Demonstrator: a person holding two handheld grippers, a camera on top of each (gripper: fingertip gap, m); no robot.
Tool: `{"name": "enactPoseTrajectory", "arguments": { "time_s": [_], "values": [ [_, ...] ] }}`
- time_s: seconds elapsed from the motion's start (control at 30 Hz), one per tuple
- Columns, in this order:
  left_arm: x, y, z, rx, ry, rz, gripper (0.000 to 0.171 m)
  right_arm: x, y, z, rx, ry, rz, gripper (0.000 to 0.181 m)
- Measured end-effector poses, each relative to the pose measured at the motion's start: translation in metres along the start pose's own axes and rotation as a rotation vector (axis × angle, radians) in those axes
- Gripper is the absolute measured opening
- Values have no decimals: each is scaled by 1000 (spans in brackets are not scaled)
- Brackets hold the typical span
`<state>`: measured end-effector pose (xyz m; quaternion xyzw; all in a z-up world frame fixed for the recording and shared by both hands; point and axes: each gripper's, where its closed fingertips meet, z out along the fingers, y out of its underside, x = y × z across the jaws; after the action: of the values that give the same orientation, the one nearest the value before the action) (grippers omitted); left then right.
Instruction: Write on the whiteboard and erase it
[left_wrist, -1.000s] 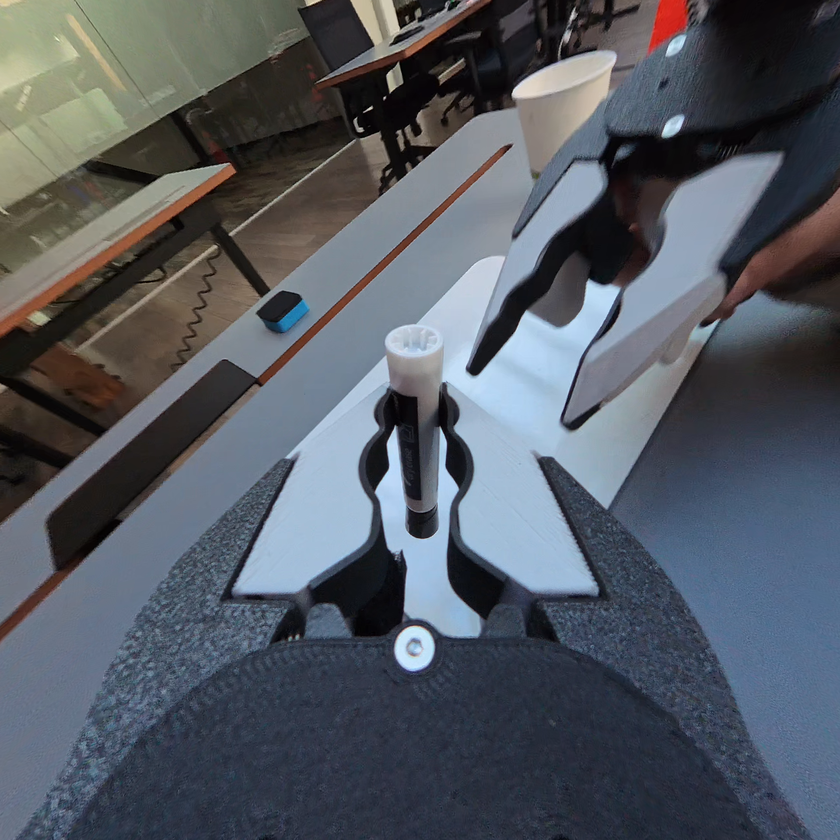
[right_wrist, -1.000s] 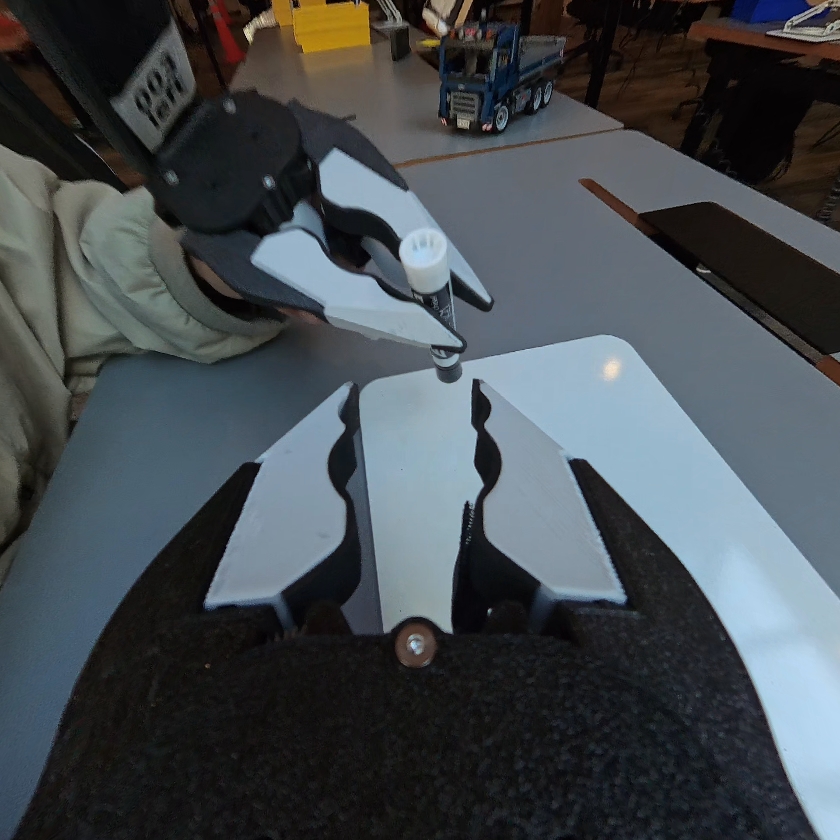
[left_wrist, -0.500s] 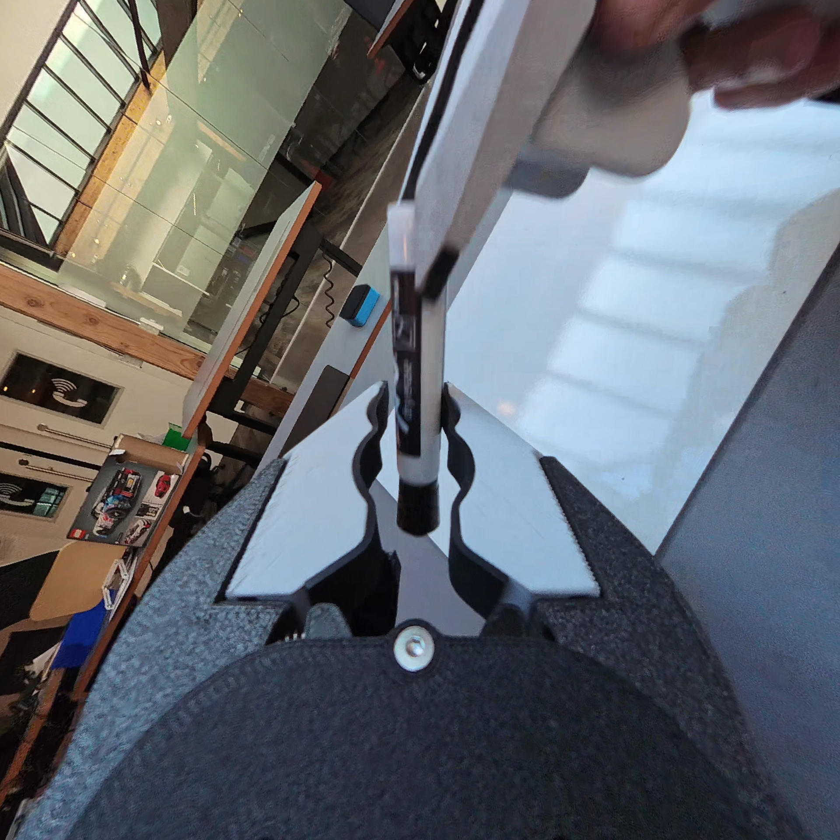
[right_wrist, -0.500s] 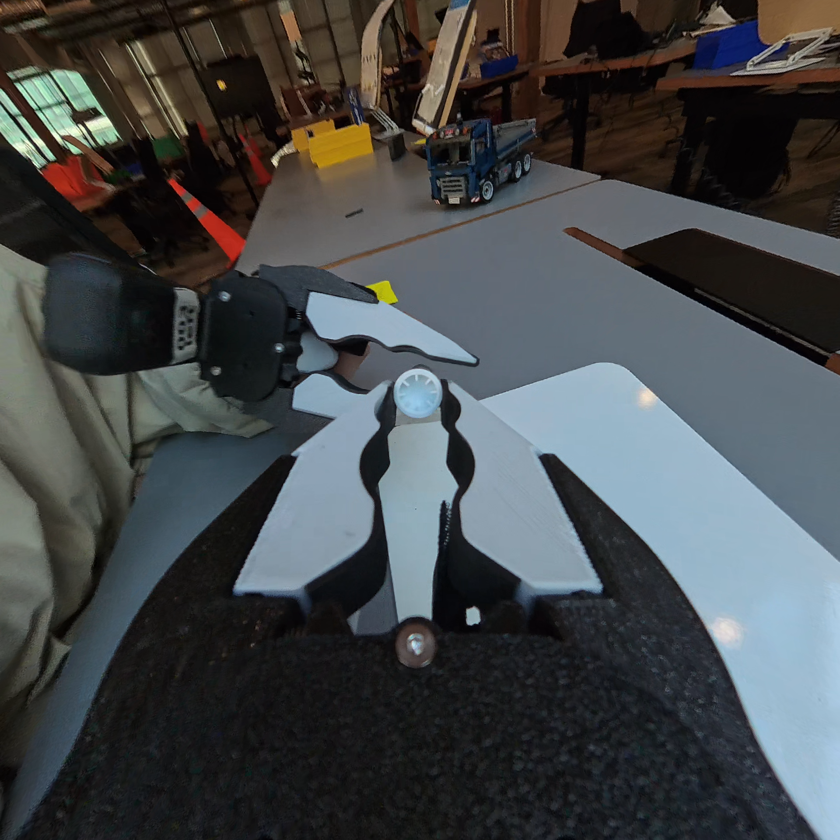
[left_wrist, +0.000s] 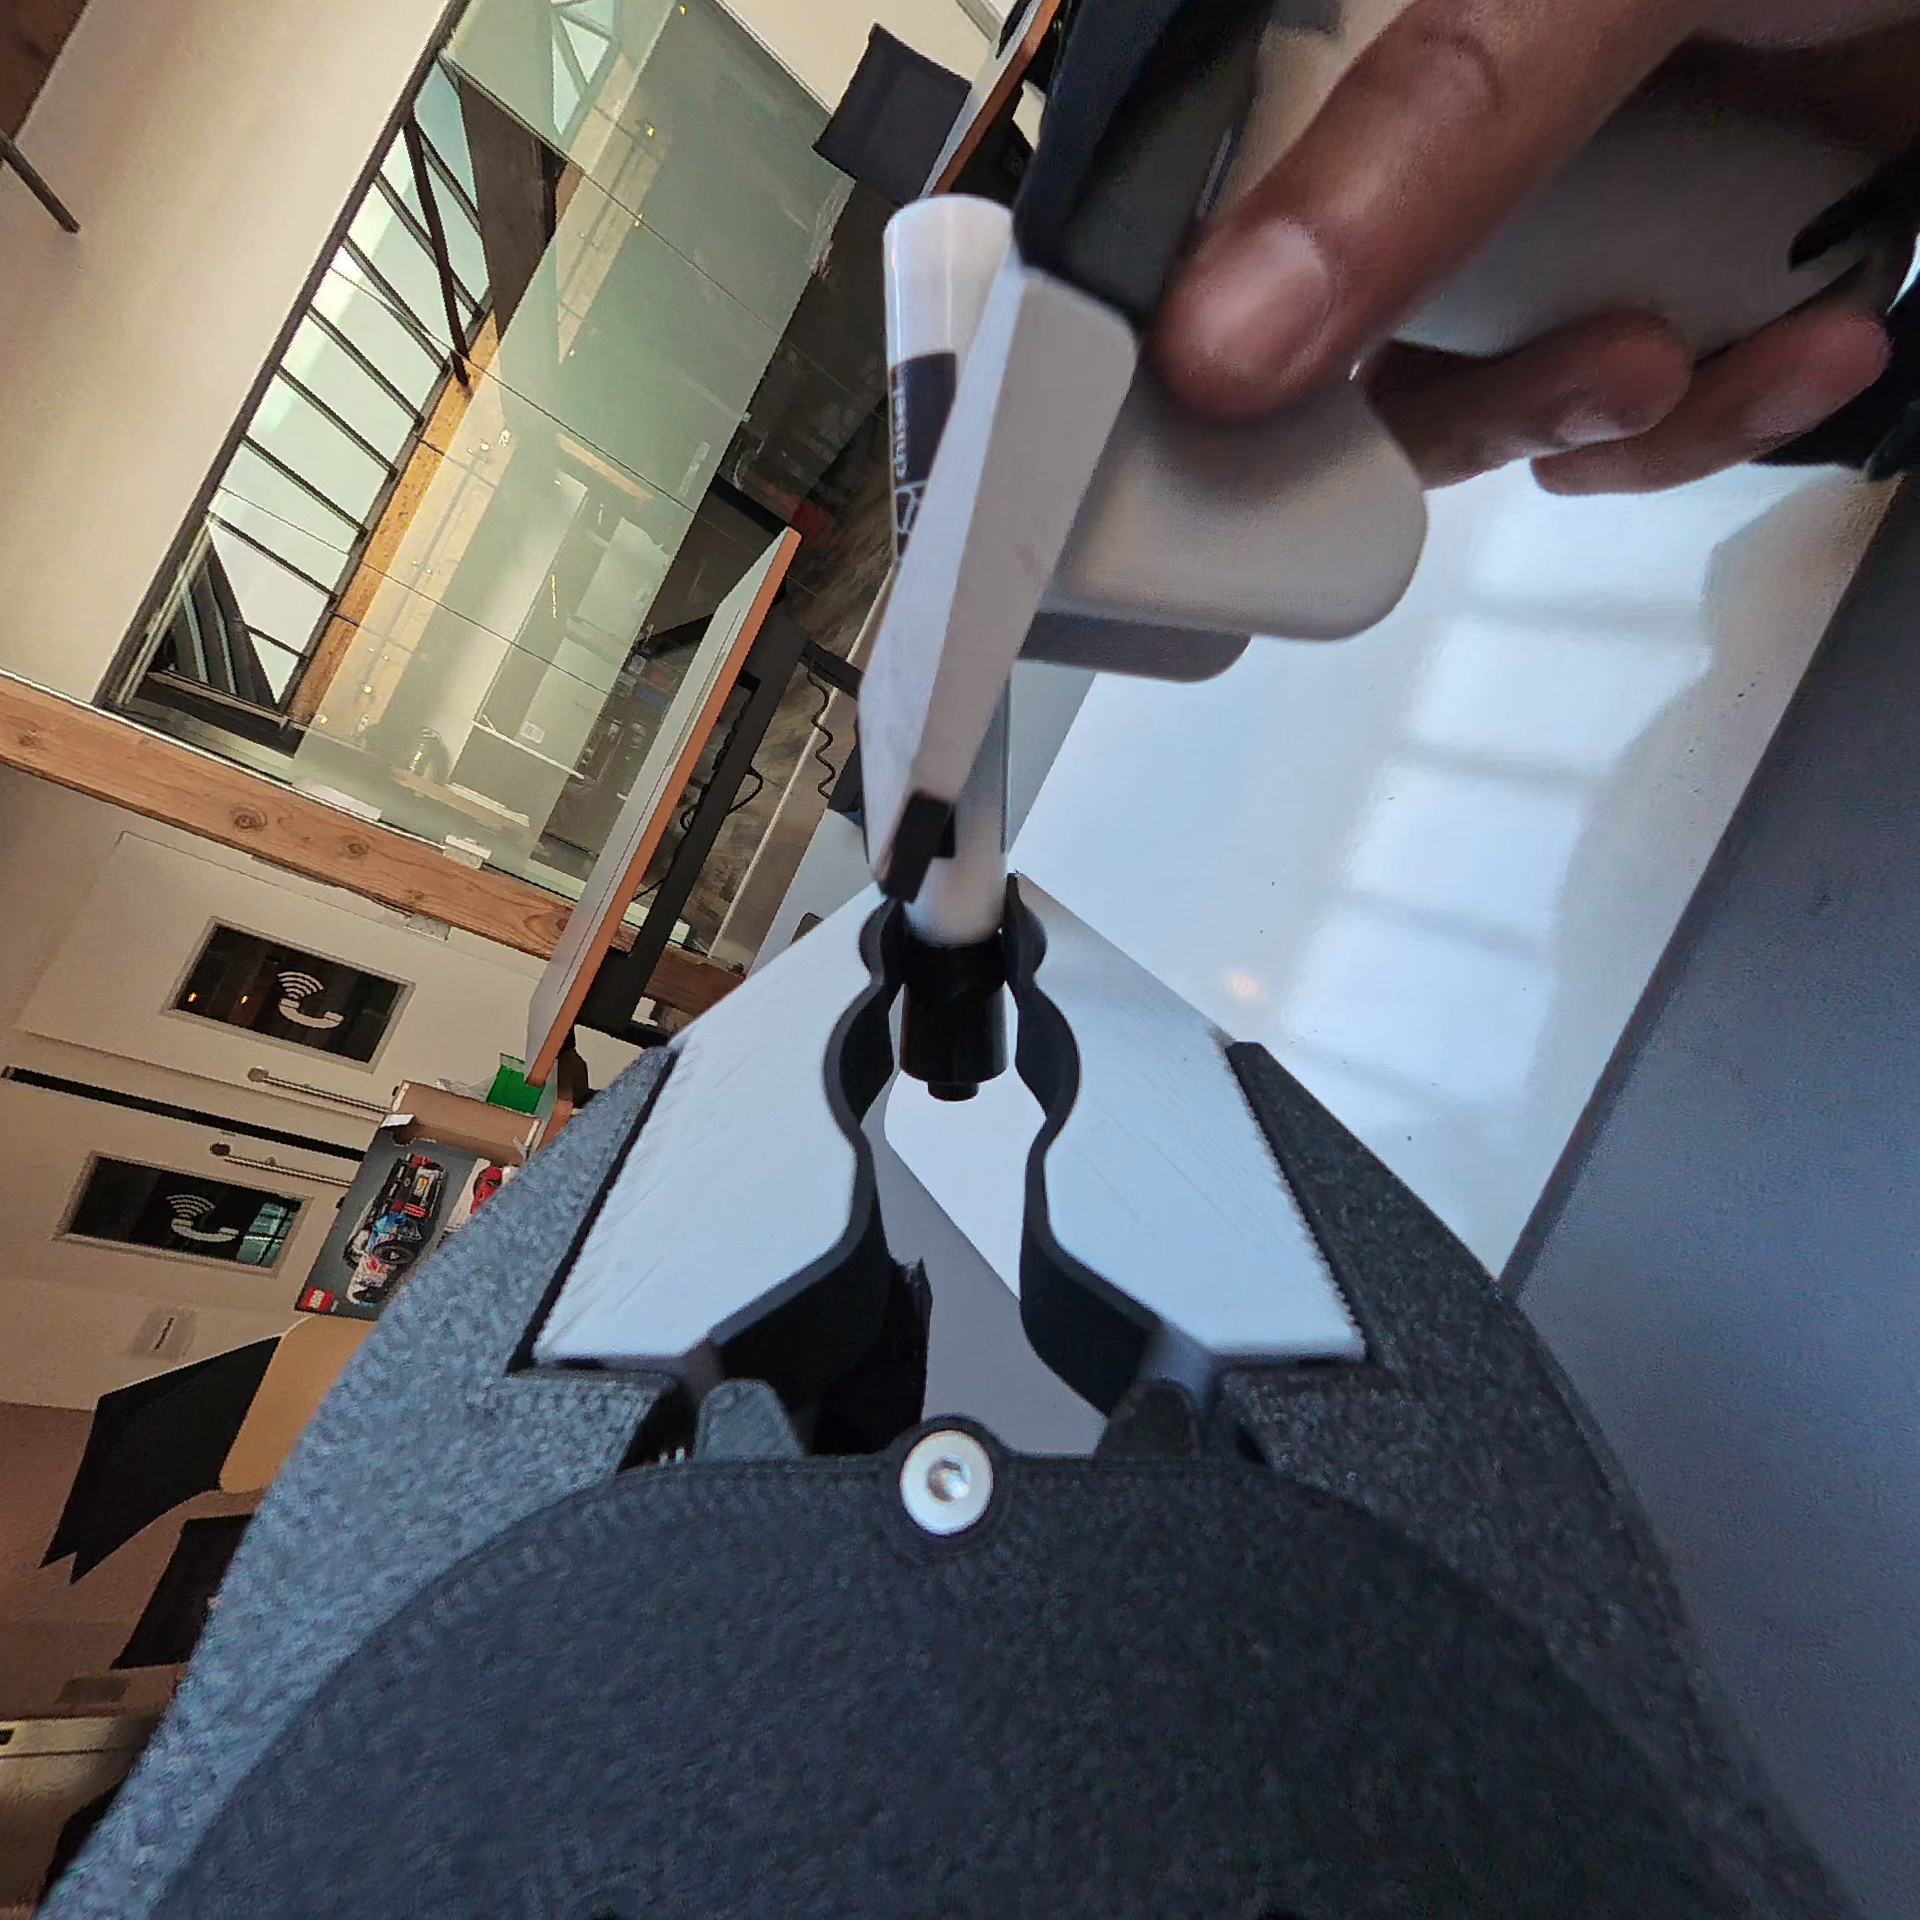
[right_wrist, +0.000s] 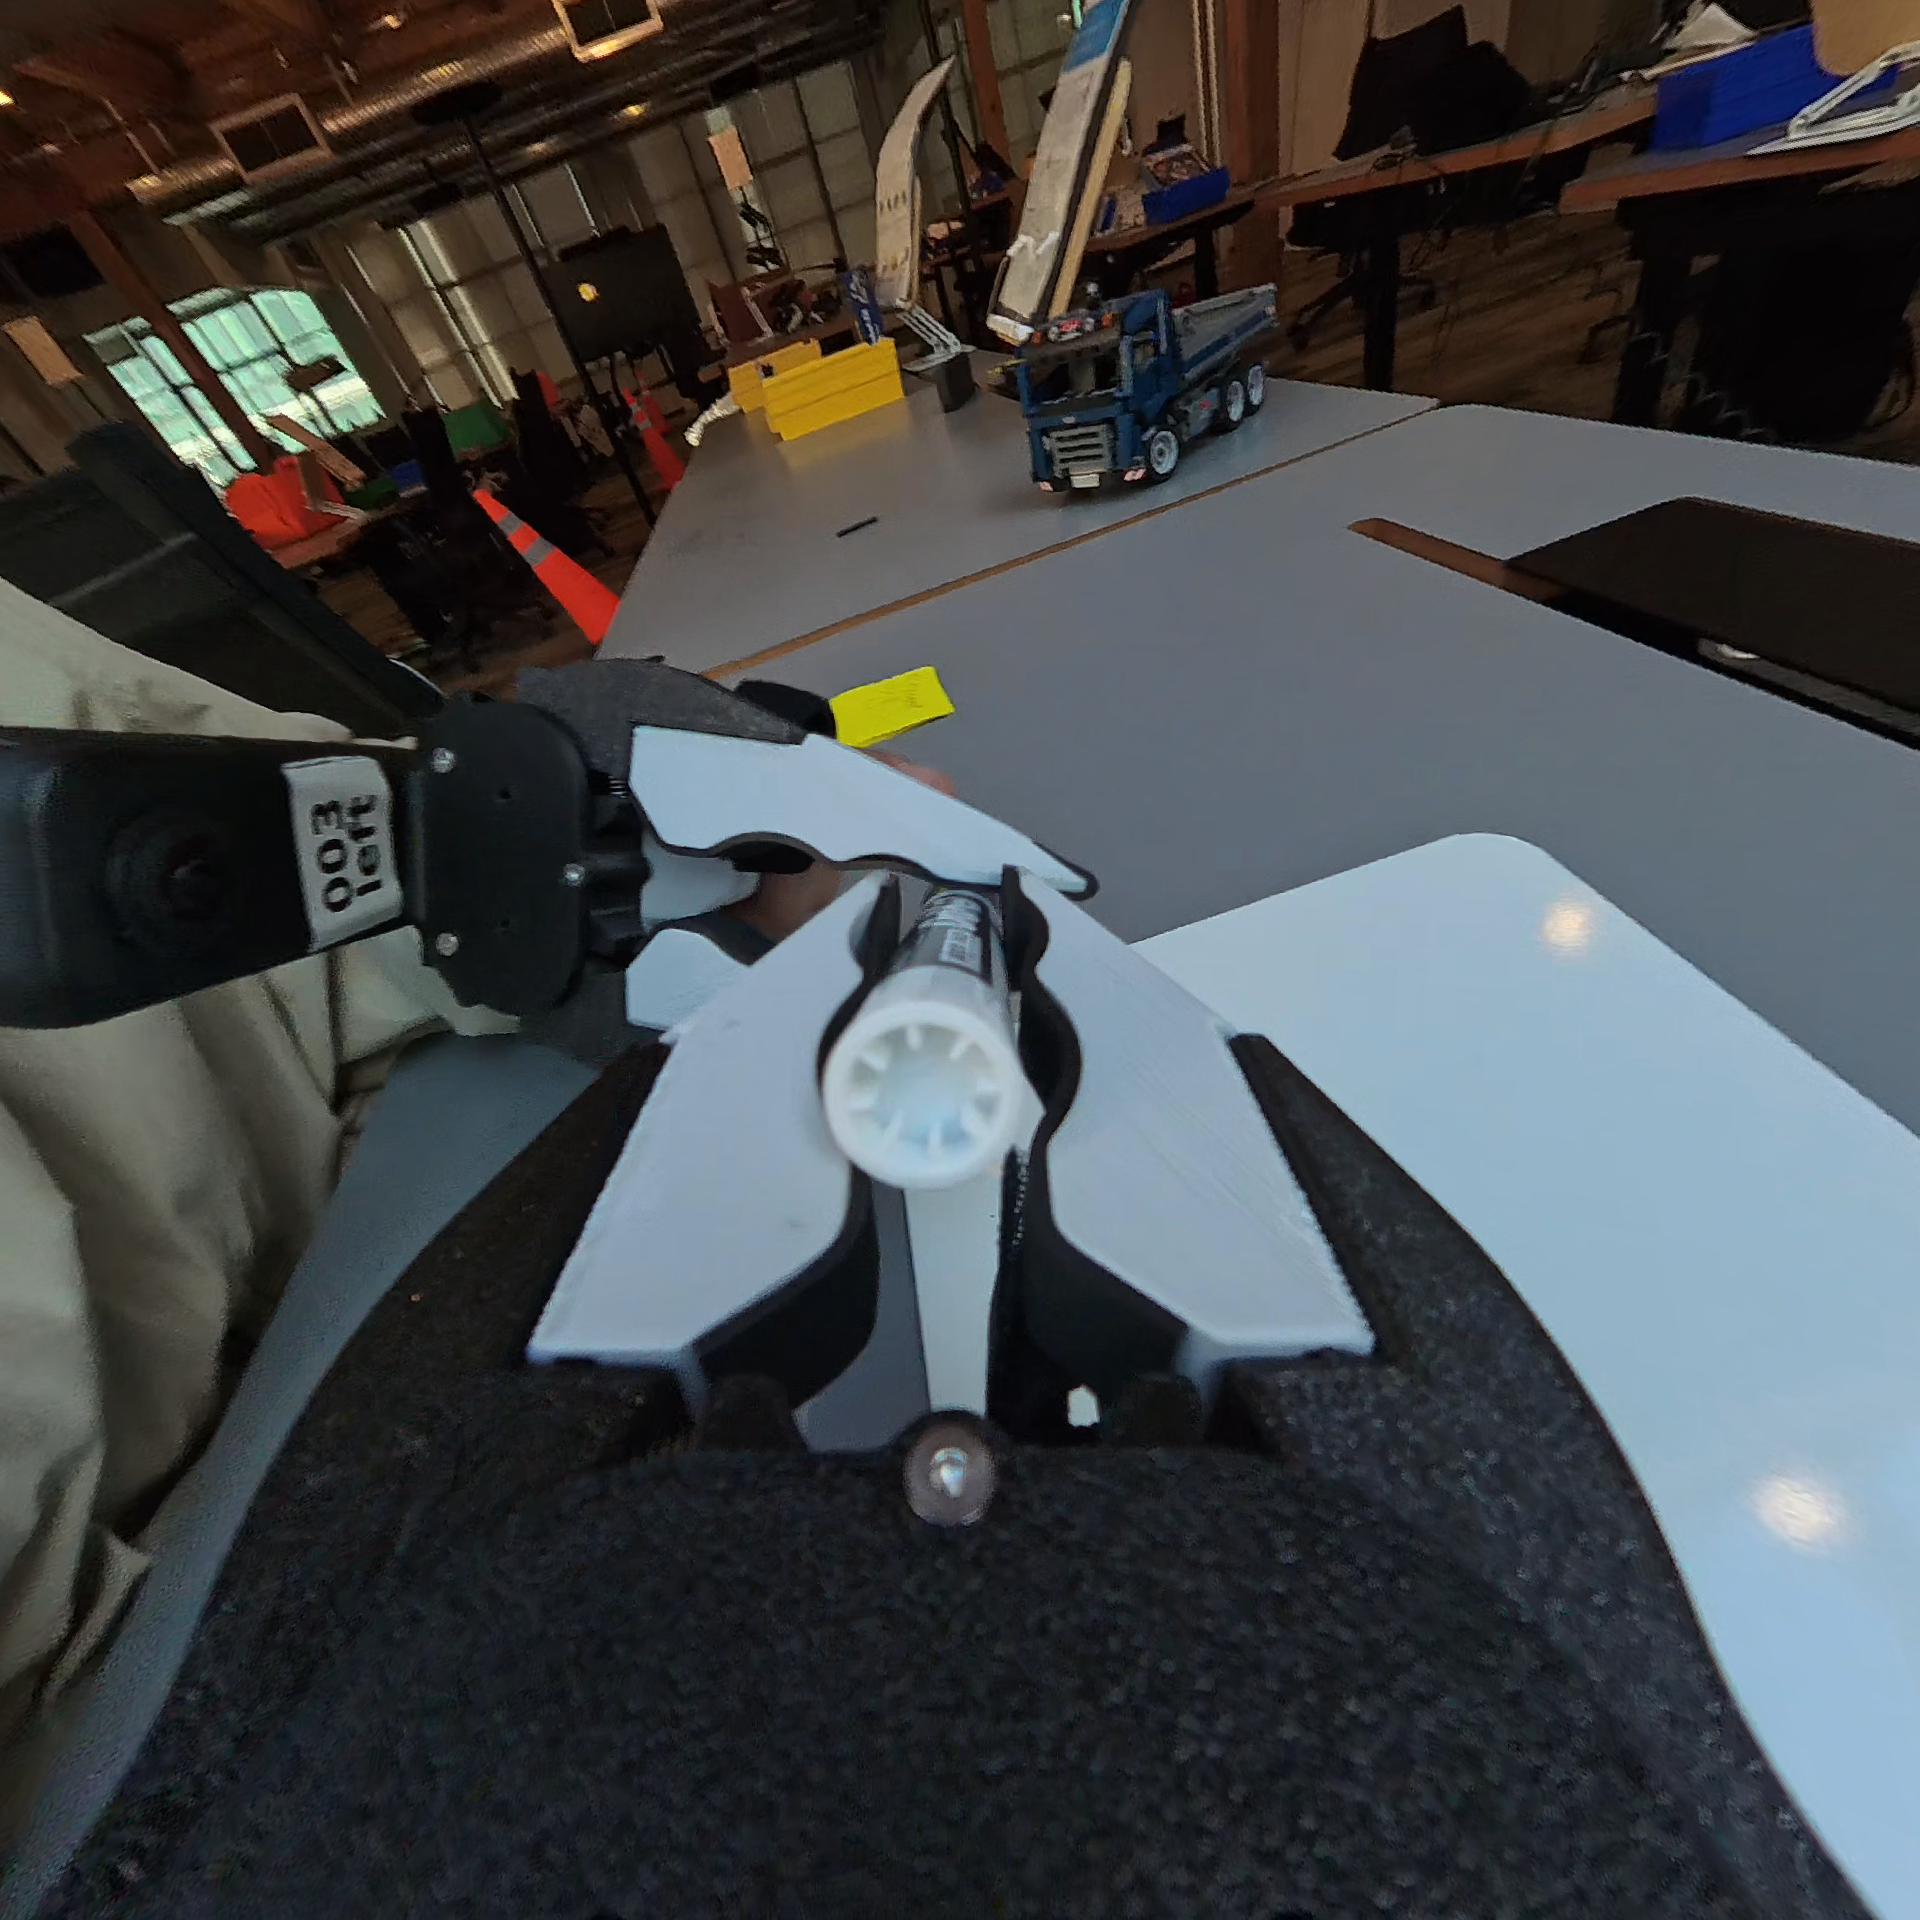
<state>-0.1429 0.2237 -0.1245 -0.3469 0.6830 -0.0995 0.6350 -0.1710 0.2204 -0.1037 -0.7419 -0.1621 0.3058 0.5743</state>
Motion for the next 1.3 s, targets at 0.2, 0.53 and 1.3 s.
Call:
{"name": "enactPoseTrajectory", "arguments": {
  "time_s": [0.2, 0.53, 1.3],
  "values": [
    [3, 2, -1, -10, -16, 48, 17, 1, 9, 0, -53, 22, -36, 18],
    [4, -16, -16, 120, 28, 48, 18, -15, 6, -11, -34, -174, 86, 17],
    [-37, 94, -5, -87, 197, -445, 17, 40, 4, -111, 48, 35, 46, 18]
  ]
}}
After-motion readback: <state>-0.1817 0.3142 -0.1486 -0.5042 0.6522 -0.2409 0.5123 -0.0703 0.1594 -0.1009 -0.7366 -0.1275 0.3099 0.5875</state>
